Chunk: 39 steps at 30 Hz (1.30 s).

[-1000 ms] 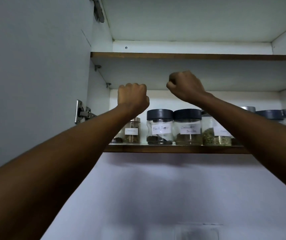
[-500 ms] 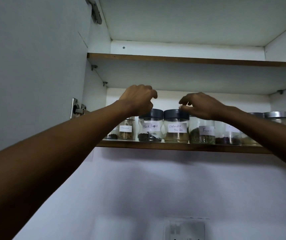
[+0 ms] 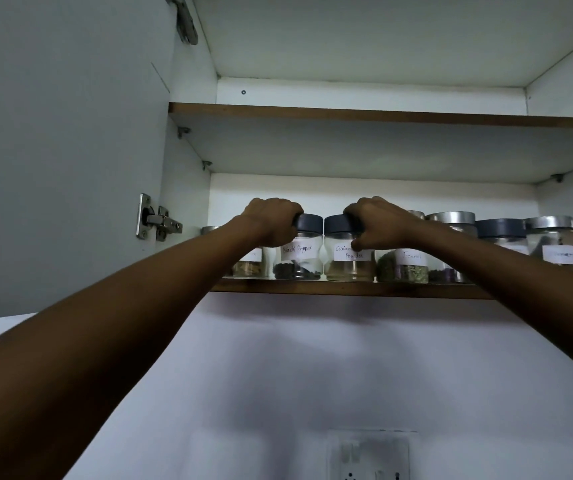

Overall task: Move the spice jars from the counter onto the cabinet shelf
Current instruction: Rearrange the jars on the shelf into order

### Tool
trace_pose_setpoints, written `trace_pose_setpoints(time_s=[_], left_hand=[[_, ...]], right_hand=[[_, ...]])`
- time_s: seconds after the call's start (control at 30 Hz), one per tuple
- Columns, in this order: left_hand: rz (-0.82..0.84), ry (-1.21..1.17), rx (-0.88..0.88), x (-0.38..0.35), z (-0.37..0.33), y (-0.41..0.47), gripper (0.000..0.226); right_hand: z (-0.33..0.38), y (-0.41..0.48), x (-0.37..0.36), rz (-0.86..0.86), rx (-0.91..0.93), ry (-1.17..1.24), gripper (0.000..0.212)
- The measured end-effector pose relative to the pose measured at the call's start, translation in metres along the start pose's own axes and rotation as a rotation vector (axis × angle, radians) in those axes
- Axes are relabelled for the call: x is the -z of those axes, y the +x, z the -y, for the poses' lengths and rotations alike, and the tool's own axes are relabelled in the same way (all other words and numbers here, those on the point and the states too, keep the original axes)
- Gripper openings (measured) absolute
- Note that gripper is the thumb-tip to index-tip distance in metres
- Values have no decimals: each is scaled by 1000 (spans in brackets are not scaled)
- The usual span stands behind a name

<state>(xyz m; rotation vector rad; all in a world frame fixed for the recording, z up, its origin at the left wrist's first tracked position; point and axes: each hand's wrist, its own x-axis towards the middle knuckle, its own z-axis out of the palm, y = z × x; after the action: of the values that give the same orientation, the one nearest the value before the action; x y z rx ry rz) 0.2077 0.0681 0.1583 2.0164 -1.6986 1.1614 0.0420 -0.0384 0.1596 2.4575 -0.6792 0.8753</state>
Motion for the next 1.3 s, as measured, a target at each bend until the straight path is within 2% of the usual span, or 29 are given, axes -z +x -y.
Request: trace_pose_setpoints(time_s=[0.2, 0.5, 0.7, 0.9, 1.1, 1.3], left_hand=[[87, 81, -13, 6, -1, 7, 24], [167, 58, 21, 0, 3, 11, 26], [195, 66, 33, -11, 10, 19, 29], [240, 44, 68, -30, 21, 33, 31], [247, -26, 116, -54, 30, 50, 31], [262, -33, 149, -73, 35, 63, 32]], right_hand=[[2, 10, 5, 80, -52, 75, 45], [4, 18, -1, 106, -77, 140, 41], [7, 30, -15, 54, -85, 173, 15], [8, 48, -39, -35, -123, 160, 8], [14, 63, -64, -114, -198, 134, 31], [11, 75, -83, -149, -213, 97, 31]])
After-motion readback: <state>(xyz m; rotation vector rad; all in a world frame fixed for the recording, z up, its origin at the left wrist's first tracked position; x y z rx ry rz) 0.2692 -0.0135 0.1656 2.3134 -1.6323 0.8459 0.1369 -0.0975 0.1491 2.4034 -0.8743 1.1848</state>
